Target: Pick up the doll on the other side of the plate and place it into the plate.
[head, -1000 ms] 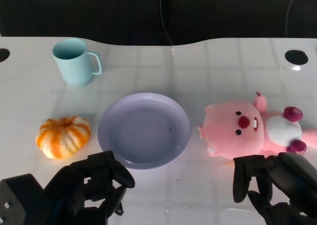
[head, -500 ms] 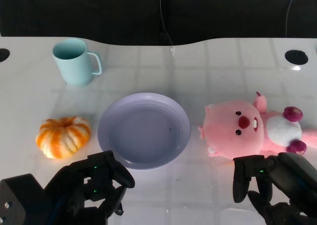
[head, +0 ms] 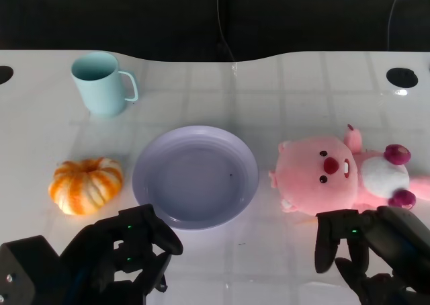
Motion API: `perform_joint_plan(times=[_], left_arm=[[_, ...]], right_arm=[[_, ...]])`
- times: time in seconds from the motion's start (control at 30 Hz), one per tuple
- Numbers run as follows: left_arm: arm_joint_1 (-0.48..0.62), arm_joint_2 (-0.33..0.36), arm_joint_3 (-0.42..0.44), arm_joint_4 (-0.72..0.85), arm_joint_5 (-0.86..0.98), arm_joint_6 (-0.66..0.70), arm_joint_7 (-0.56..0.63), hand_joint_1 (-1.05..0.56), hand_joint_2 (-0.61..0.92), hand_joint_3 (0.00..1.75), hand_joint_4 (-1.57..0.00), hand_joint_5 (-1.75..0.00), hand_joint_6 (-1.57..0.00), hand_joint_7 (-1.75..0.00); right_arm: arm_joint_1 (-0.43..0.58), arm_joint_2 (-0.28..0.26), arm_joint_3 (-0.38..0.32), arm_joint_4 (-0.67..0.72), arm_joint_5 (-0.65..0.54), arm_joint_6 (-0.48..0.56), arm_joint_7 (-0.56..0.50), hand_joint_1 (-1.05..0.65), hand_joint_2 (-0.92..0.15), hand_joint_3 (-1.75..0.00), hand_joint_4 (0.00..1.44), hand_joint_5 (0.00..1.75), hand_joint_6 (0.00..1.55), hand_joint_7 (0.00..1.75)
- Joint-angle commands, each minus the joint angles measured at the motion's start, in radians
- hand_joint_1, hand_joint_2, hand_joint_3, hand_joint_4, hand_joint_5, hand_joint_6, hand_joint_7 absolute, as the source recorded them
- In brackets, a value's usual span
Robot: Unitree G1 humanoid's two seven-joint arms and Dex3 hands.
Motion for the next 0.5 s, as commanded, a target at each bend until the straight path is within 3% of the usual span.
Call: perform_joint_plan(times=[0.03,0.1,0.2,0.33,0.43,0.5], left_arm=[[-0.004,0.013,0.006,0.001,0.002,-0.008,-0.005,-0.33,0.61,1.04,-0.63,-1.75,-0.70,-1.37],[-0.004,0.013,0.007,0.003,-0.001,-0.009,-0.007,-0.34,0.60,1.04,-0.64,-1.75,-0.71,-1.36],[-0.005,0.015,0.008,0.004,0.000,-0.008,-0.008,-0.34,0.60,1.03,-0.63,-1.75,-0.71,-1.36],[-0.006,0.013,0.009,0.002,-0.003,-0.001,-0.005,-0.33,0.61,1.02,-0.63,-1.75,-0.70,-1.37],[-0.006,0.013,0.008,0.005,-0.001,-0.004,-0.006,-0.33,0.60,1.03,-0.62,-1.75,-0.70,-1.38],[-0.006,0.013,0.008,0.005,-0.001,-0.003,-0.007,-0.32,0.60,1.03,-0.61,-1.75,-0.69,-1.38]], right_arm=[[-0.006,0.016,-0.020,-0.001,0.016,0.006,-0.041,0.02,-0.35,-1.20,0.89,1.40,0.88,0.94],[-0.008,0.028,-0.029,-0.004,0.020,0.012,-0.059,0.01,-0.41,-1.04,0.86,1.22,0.85,0.79],[-0.012,0.035,-0.040,-0.008,0.026,0.011,-0.080,-0.03,-0.44,-0.92,0.82,1.04,0.79,0.64],[-0.019,0.055,-0.066,-0.028,0.036,0.016,-0.114,-0.17,-0.66,-0.52,0.69,0.72,0.63,0.35],[-0.024,0.061,-0.083,-0.046,0.030,0.024,-0.138,-0.27,-0.83,-0.25,0.56,0.72,0.49,0.27],[-0.026,0.059,-0.096,-0.068,0.021,0.045,-0.144,-0.31,-0.88,-0.16,0.49,0.74,0.42,0.25]])
